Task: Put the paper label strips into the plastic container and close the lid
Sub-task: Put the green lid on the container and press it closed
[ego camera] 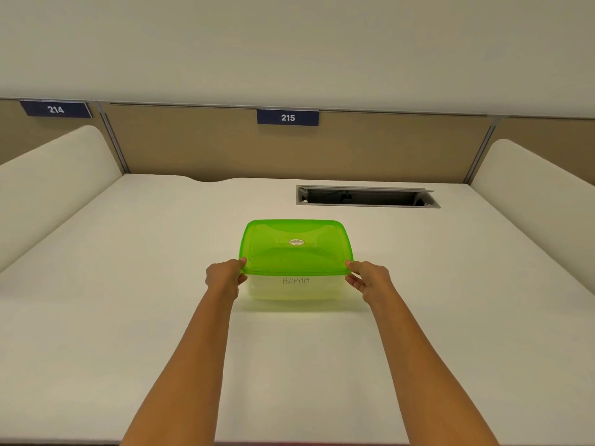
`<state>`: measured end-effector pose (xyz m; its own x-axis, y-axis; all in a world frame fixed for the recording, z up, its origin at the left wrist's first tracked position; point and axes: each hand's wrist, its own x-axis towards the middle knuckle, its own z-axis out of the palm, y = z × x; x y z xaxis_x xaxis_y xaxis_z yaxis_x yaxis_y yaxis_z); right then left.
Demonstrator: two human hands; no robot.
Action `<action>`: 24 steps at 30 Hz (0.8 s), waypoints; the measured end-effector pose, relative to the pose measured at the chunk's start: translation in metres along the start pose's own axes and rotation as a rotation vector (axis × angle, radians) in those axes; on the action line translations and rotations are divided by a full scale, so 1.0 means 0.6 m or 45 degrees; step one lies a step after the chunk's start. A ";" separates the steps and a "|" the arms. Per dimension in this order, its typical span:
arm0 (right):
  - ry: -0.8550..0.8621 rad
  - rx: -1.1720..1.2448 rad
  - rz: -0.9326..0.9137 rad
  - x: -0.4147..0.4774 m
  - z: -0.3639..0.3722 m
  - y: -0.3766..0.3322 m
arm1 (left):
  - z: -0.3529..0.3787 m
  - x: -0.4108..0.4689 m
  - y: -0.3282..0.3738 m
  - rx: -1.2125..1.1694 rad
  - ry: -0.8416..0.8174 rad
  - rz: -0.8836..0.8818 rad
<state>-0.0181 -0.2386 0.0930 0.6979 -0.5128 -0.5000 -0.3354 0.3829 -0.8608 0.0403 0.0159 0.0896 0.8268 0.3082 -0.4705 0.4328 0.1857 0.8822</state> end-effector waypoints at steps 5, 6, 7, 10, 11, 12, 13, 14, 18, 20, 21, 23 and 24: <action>0.001 -0.016 -0.012 0.003 0.001 0.000 | 0.000 -0.004 0.001 -0.026 0.028 -0.023; 0.005 -0.027 -0.017 0.001 0.002 -0.001 | 0.001 -0.004 0.002 -0.029 0.030 -0.021; -0.005 -0.029 -0.010 0.001 0.002 -0.001 | 0.001 -0.006 0.003 -0.027 0.033 -0.015; -0.015 -0.044 -0.021 -0.005 0.001 -0.003 | -0.001 -0.006 0.003 0.000 0.027 0.016; -0.027 -0.055 -0.024 -0.007 0.001 -0.004 | -0.001 -0.006 0.001 0.018 0.025 0.037; -0.040 -0.074 -0.026 -0.010 0.001 -0.005 | 0.001 -0.004 -0.002 0.043 0.026 0.061; -0.062 -0.095 -0.012 -0.012 0.000 -0.007 | 0.002 -0.004 -0.005 0.074 0.025 0.084; -0.088 -0.112 -0.002 -0.013 0.000 -0.010 | 0.004 -0.003 -0.007 0.114 0.021 0.106; -0.146 -0.259 -0.005 -0.009 0.001 -0.019 | 0.008 -0.006 0.001 0.348 -0.023 0.147; -0.156 -0.373 -0.010 -0.009 0.007 -0.026 | 0.010 -0.005 0.009 0.483 -0.045 0.175; -0.158 -0.419 -0.021 -0.007 0.011 -0.031 | 0.013 -0.001 0.016 0.544 -0.032 0.190; -0.160 -0.477 -0.057 0.003 0.022 -0.042 | 0.023 0.010 0.029 0.642 0.010 0.216; -0.161 -0.483 -0.079 0.010 0.028 -0.047 | 0.028 0.012 0.037 0.678 0.023 0.229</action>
<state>0.0063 -0.2396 0.1159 0.7885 -0.4184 -0.4508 -0.4835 0.0313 -0.8748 0.0622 0.0064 0.1063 0.9002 0.3085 -0.3075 0.4108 -0.3670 0.8346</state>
